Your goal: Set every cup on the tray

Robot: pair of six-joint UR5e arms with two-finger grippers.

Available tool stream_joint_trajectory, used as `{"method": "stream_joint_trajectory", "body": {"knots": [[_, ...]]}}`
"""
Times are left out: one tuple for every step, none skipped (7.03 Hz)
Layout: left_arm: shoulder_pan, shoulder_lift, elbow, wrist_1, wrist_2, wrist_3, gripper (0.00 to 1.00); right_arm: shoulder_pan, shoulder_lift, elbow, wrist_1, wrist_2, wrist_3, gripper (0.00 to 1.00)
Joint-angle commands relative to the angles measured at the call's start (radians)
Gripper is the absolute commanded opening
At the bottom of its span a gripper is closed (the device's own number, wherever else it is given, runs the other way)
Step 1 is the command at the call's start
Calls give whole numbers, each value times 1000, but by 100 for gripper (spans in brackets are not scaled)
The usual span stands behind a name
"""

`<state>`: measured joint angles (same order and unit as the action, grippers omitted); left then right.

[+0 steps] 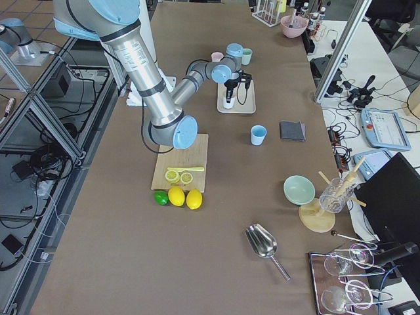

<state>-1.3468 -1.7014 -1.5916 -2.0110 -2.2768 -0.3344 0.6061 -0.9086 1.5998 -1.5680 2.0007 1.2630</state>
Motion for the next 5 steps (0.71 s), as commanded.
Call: {"method": "stream_joint_trajectory", "body": {"knots": [[0,-3,1,0,0,-2,98,23,16,15,0,6,4,100],[0,-3,1,2,0,-2,98,35,16,31,-1,15,4,100],[0,-4,1,2,0,-2,98,68,14,41,-4,47,1,100],[0,-4,-1,2,0,-3,98,120,7,43,-7,59,-7,100],[0,-9,-1,0,0,-3,98,189,-19,42,-4,76,-51,100]]}}
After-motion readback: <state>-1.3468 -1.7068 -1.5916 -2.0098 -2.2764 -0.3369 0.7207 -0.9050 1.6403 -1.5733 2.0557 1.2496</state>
